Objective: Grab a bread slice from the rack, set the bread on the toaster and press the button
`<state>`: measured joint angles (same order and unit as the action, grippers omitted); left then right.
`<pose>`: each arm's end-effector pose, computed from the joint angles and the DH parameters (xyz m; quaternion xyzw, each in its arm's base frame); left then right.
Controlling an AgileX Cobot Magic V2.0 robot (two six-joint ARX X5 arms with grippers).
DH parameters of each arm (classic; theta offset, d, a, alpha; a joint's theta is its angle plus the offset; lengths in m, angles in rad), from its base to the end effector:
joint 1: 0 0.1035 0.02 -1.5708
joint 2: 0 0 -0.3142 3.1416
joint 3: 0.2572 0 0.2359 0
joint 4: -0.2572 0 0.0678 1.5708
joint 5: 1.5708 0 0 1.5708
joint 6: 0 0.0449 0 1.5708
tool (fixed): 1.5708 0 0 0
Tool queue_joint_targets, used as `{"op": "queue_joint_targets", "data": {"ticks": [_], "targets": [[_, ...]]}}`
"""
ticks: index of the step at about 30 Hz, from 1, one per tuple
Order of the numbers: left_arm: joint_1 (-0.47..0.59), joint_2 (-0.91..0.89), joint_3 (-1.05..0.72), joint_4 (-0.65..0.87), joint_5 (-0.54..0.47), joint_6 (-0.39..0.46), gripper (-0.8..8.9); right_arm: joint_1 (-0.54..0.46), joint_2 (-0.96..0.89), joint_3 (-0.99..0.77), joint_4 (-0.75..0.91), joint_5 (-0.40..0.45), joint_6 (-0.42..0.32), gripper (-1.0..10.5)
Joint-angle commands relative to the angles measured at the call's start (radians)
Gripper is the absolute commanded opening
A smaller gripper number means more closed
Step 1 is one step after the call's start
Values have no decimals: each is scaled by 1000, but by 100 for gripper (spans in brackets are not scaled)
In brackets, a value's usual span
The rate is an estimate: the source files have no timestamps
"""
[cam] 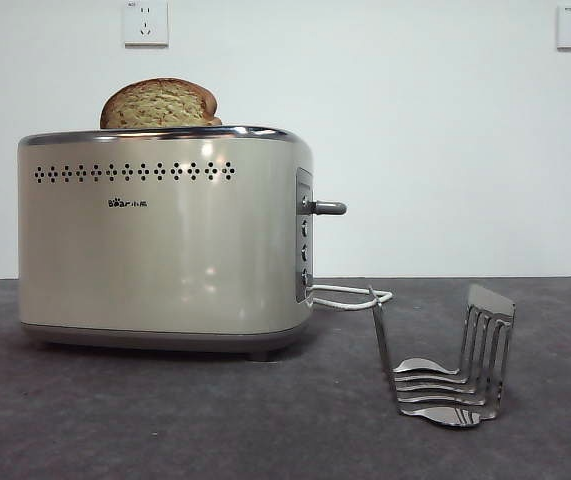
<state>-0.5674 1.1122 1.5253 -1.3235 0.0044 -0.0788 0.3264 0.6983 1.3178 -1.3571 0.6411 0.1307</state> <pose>0.1137 -0.0727 0.4428 0.0881 0.4320 -0.2365 0.8659 0.0153 -0.0232 0.4170 -0.1071 0.3089 -0.1667 0.9302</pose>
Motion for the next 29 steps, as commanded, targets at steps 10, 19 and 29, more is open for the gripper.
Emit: {"op": "queue_joint_targets", "data": {"ticks": [10,19,29], "targets": [[134,9,-103,2,4,5,-4,1,50,3,-20,4,-4,0],[332,-264,-571,10,-65,51,-3,1,120,3,-20,3,-4,0],[399,-488,-710,726,-140,257,-3,1,230,3,-20,3,-4,0]]}}
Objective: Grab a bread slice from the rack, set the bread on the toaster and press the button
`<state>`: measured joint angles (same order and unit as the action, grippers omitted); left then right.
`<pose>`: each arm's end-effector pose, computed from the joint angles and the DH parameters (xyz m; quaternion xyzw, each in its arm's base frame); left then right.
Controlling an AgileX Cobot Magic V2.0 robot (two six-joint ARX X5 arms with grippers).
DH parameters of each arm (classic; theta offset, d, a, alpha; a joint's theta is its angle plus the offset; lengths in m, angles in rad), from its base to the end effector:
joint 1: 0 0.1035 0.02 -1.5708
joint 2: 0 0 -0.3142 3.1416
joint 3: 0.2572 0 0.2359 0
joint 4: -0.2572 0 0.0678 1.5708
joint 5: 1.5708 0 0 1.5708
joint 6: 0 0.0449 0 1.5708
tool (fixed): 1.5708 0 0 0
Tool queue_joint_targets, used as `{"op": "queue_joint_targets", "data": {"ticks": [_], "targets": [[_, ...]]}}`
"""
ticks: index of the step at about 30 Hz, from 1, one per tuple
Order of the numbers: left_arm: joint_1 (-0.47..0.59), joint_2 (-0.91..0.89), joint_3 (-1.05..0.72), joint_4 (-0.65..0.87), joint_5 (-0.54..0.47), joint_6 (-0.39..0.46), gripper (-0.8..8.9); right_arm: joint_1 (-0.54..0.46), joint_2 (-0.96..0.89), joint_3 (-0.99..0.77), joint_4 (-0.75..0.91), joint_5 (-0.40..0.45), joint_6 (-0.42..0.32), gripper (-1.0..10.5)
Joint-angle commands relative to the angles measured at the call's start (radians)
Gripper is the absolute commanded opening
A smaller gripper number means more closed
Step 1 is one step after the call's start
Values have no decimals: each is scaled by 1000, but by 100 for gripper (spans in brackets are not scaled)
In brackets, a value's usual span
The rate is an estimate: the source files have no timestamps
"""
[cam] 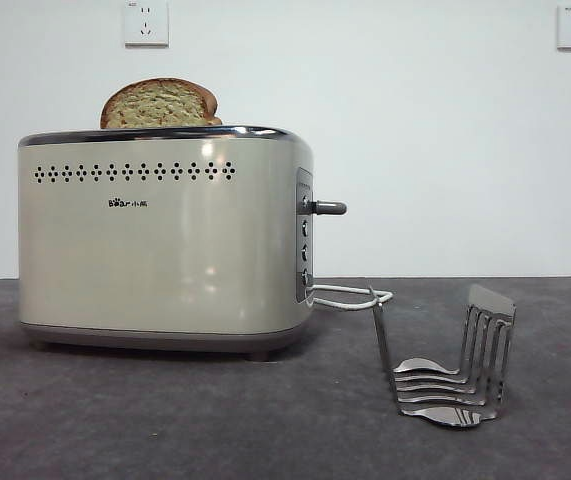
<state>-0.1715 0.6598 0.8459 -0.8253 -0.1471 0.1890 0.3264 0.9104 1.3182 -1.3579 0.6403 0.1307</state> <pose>0.0749 -0.0063 0.3303 0.1392 0.3077 -0.0408 0.9404 0.0780 -0.0019 0.4128 -0.1548 0.3950 -0.1652 0.8903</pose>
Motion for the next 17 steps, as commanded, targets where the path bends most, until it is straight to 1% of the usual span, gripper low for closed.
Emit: {"op": "queue_joint_targets", "data": {"ticks": [1,2,4,7,10,13,17], "targets": [[3,-53,-51,334,28,-39,-3,1,32,2,-19,4,-4,0],[5,-71,-77,434,36,-62,-3,1,46,2,-19,4,-4,0],[11,-109,-136,584,51,-86,-3,1,67,2,-20,4,-4,0],[33,-176,-250,719,76,-108,-3,1,106,2,-18,3,-4,0],[67,-244,-385,775,129,-108,-3,1,144,2,-18,4,-4,0],[101,-308,-525,775,129,-121,-3,1,177,2,-16,4,-4,0],[135,-415,-685,779,142,-200,-3,1,211,2,6,3,-3,0]]}}
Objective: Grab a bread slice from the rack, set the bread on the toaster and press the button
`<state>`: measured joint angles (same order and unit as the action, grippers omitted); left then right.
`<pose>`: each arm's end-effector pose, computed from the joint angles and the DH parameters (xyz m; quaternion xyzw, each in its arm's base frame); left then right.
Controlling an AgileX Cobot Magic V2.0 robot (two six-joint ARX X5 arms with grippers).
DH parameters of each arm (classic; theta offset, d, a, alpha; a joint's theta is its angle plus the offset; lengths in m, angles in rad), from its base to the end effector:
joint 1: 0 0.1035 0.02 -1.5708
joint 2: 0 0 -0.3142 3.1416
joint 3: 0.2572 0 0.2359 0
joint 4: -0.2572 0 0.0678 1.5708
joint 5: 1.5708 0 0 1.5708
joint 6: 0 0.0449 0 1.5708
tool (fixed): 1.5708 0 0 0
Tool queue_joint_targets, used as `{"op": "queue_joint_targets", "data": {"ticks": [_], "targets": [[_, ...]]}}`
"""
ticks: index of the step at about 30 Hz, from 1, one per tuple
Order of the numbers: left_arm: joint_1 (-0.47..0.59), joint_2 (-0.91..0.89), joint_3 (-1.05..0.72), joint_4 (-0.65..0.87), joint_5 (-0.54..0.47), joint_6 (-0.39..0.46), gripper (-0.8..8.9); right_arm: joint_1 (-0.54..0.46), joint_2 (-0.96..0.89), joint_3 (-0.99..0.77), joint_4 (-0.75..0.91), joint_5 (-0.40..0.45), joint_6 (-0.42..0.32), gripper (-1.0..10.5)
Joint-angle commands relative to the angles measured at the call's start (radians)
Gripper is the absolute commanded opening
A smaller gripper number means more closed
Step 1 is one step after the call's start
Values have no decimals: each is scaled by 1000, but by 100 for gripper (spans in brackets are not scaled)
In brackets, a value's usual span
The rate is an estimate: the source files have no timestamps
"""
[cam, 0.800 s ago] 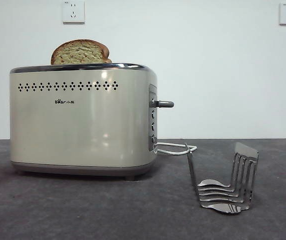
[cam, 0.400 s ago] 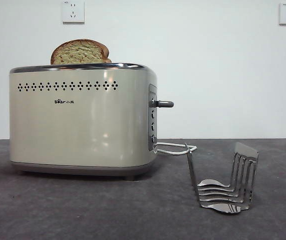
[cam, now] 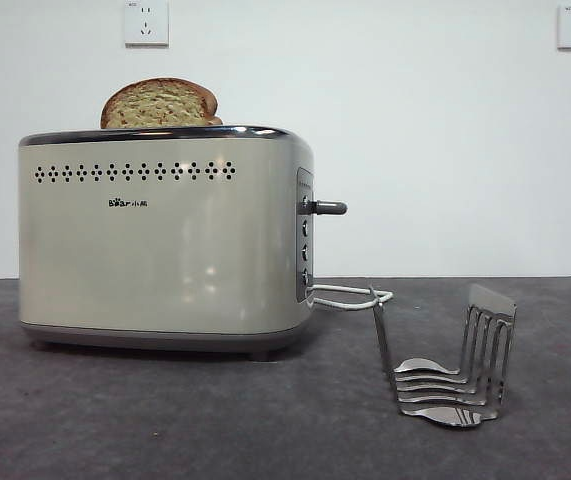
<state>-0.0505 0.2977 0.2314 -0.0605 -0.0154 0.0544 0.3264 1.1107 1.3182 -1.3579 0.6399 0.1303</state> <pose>0.0630 -0.0025 0.2262 0.0292 0.0628 -0.0192 0.9974 0.1353 0.0175 0.3960 -0.1982 0.4722 -0.1621 0.8435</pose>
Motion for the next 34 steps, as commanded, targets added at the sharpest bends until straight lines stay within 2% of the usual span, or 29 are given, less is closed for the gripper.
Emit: {"op": "queue_joint_targets", "data": {"ticks": [1,6,11,18,34], "targets": [[21,-79,-98,16,16,-82,-3,1,17,2,15,4,-3,0],[46,-206,-216,16,28,-89,-3,1,43,2,89,4,-3,0],[56,-290,-224,-112,42,-58,-3,1,46,3,177,3,-2,0],[74,-293,-224,-105,42,-52,-3,0,46,3,270,4,-1,0],[74,-227,-224,-105,42,-52,-3,2,46,2,292,-2,-1,0]]}}
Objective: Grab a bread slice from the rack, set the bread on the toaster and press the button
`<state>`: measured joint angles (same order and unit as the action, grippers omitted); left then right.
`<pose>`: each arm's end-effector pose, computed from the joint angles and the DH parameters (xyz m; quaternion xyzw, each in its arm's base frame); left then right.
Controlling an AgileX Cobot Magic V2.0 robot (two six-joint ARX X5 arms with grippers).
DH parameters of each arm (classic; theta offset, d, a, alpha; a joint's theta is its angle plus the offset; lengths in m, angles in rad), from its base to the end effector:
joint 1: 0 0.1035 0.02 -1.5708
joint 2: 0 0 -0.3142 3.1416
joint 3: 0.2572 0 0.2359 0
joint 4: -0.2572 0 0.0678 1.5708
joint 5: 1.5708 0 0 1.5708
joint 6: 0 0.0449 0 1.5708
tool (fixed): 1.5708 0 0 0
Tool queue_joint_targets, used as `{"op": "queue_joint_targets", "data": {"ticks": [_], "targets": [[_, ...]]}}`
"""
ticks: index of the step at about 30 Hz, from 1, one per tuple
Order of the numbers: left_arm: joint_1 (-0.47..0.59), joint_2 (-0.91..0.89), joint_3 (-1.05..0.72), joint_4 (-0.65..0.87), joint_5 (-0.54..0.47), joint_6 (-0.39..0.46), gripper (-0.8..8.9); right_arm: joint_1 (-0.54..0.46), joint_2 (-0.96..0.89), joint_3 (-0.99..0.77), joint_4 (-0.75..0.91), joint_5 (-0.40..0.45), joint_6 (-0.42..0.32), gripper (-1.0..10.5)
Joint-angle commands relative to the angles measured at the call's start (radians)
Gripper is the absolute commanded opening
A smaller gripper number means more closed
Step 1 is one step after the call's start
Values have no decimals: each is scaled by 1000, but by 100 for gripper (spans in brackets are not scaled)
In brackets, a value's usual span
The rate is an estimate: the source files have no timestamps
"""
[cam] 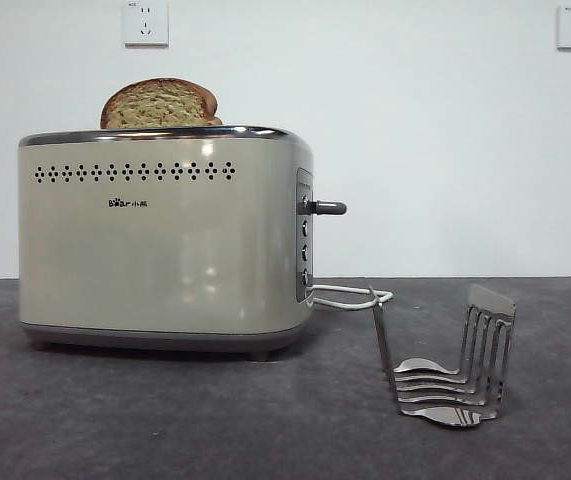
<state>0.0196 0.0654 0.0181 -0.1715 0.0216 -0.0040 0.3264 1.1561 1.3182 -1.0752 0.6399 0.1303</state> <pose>0.0472 0.0000 0.1487 -0.0042 0.1092 -0.0008 0.9940 0.1718 0.0299 0.4049 -0.1467 0.3804 -0.1652 0.8980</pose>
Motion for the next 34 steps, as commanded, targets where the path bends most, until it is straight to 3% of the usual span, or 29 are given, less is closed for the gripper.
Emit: {"op": "queue_joint_targets", "data": {"ticks": [1,7,14,16,20,25,34], "targets": [[3,10,-11,6,5,6,-3,-2,-4,2,10,-13,-1,0],[3,28,-11,5,5,6,-3,-29,-113,-89,117,-10,-6,0],[3,44,-11,5,6,6,-3,-142,-459,-568,690,-60,-34,0],[3,48,-11,5,5,6,-3,-175,-562,-738,871,-101,-58,0],[3,58,-10,5,5,6,-3,-213,-748,-1000,1071,-240,-83,0],[3,74,-11,5,5,6,-3,-251,-978,-1180,1026,-454,-84,0],[3,85,-11,5,5,6,-3,-270,-1137,-1255,890,-627,-83,0]]}}
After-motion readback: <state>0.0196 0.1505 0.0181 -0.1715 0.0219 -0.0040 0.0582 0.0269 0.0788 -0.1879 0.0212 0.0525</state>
